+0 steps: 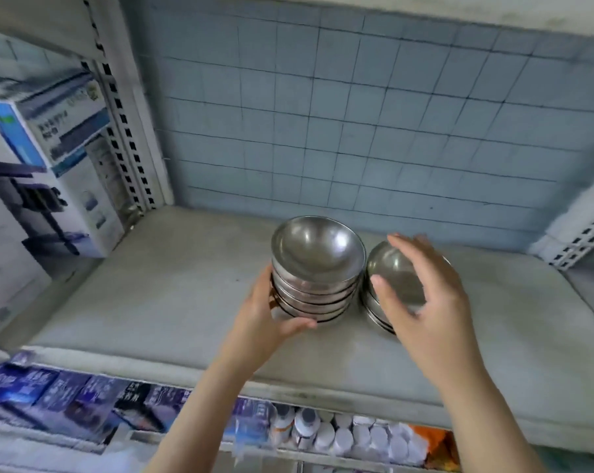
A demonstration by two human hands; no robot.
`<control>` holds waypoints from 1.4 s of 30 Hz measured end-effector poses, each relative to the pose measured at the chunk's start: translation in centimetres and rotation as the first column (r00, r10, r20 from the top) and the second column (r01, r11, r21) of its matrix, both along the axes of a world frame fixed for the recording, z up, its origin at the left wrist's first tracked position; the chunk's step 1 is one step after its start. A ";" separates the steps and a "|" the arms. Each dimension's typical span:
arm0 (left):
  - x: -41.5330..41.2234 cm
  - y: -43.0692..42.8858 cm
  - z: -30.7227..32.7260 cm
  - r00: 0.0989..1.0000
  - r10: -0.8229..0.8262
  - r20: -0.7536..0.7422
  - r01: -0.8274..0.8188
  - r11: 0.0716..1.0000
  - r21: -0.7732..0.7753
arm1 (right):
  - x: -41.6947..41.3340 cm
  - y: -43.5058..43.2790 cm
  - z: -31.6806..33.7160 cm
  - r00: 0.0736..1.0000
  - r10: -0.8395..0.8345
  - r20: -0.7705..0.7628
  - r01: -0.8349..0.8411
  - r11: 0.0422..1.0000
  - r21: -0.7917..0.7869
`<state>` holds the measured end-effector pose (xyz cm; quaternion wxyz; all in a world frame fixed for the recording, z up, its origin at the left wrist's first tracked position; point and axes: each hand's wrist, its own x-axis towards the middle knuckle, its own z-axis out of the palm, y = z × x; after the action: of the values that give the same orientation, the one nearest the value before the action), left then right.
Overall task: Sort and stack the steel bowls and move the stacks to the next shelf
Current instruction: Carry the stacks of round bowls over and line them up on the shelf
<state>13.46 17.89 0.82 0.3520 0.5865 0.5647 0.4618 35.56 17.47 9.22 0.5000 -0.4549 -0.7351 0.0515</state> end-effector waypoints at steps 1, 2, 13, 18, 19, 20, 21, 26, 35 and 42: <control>-0.5 -0.1 0.0 0.999 -0.031 0.014 0.031 1.000 0.001 | -0.6 -0.6 -0.3 1.000 -0.010 0.009 0.010 1.000 0.026; -1.0 -0.2 0.0 0.998 -0.052 0.020 0.052 0.999 -0.009 | -1.3 -1.2 -0.6 1.000 -0.015 0.015 0.015 0.999 0.041; -7.3 -2.7 0.6 0.975 -0.223 0.011 0.223 0.972 -0.076 | -5.8 -3.1 -4.5 0.902 0.122 -0.414 -0.332 0.808 -0.486; -7.1 -3.0 0.4 0.971 -0.230 0.064 0.236 0.967 -0.098 | -5.9 -2.1 -5.2 0.846 0.134 -0.516 -0.437 0.730 -0.526; -7.0 -3.0 0.3 0.969 -0.237 0.077 0.244 0.965 -0.098 | -5.8 -2.1 -5.2 0.840 0.122 -0.528 -0.437 0.729 -0.527; -6.9 -3.0 0.2 0.966 -0.244 0.085 0.251 0.963 -0.098 | -5.7 -2.0 -5.2 0.839 0.115 -0.532 -0.434 0.731 -0.526; -6.9 -3.0 0.2 0.964 -0.248 0.091 0.257 0.961 -0.101 | -5.6 -2.0 -5.3 0.841 0.109 -0.530 -0.428 0.734 -0.527; -7.1 -3.0 0.5 0.952 -0.292 0.092 0.301 0.948 -0.107 | -5.7 -2.1 -5.1 0.860 0.081 -0.504 -0.393 0.736 -0.552; -7.0 -3.6 1.0 0.952 -0.284 0.112 0.295 0.950 -0.099 | -6.2 -3.6 -4.3 0.833 0.078 -0.548 -0.416 0.740 -0.528; -4.2 -6.0 4.5 0.948 -0.312 0.061 0.311 0.950 0.030 | -3.3 -7.9 -1.0 0.816 0.062 -0.574 -0.385 0.799 -0.462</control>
<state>9.30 11.89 5.28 0.4329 0.6564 0.4485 0.4250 32.30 9.61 8.26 0.5179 -0.4539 -0.5695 0.4487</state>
